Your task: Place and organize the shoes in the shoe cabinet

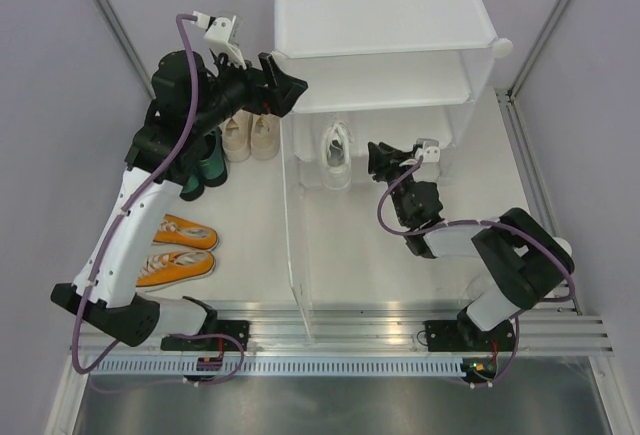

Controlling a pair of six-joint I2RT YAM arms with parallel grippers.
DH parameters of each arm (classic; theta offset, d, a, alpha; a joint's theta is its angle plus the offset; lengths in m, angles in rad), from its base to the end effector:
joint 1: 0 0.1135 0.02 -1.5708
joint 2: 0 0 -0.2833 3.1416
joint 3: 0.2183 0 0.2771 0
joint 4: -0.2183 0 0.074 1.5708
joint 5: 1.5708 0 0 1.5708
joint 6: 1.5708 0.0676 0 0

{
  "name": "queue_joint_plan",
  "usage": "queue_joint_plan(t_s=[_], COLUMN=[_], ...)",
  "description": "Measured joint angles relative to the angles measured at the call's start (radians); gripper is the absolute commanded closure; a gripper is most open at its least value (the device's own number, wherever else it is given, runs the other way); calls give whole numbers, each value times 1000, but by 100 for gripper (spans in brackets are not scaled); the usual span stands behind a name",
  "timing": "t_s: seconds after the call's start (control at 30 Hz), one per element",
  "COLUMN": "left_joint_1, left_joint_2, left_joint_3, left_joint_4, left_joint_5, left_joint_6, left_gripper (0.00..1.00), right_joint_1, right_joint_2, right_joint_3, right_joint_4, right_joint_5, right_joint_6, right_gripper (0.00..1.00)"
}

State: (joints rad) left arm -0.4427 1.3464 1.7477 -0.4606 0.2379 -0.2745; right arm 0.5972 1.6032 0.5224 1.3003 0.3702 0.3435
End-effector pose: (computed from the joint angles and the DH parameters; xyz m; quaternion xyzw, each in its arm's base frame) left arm 0.2841 -0.1523 0.5423 0.1418 0.7132 -0.3199 0.6074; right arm 0.2975 0.1728 0.2160 0.0647 0.6279 0.2450 0.7359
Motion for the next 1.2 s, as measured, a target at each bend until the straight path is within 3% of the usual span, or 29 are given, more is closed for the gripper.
queue_joint_plan(t_s=[0.3, 0.6, 0.83, 0.87, 1.03, 1.13, 1.2], left_joint_1=[0, 0, 0, 0, 0, 0, 0], left_joint_2=[-18, -20, -23, -23, -24, -24, -24], left_joint_3=[-21, -21, -25, -25, -26, -26, -26], left_joint_4=[11, 10, 13, 13, 13, 13, 13], left_joint_5=[-19, -21, -21, -21, -19, -18, -18], left_joint_6=[0, 0, 0, 0, 0, 0, 0], left_gripper=[7, 7, 7, 7, 7, 6, 6], right_joint_1=[-11, -11, -11, -11, -12, -19, -21], right_joint_2=[-30, -171, -225, -211, -67, -3, 13], right_joint_3=[15, -189, -256, -265, -281, -280, -276], right_joint_4=[16, 2, 15, 18, 14, -1, -3], right_joint_5=[-60, -80, -93, -93, -104, -124, -131], right_joint_6=[2, 53, 122, 144, 275, 352, 385], right_gripper=[59, 59, 63, 61, 32, 32, 40])
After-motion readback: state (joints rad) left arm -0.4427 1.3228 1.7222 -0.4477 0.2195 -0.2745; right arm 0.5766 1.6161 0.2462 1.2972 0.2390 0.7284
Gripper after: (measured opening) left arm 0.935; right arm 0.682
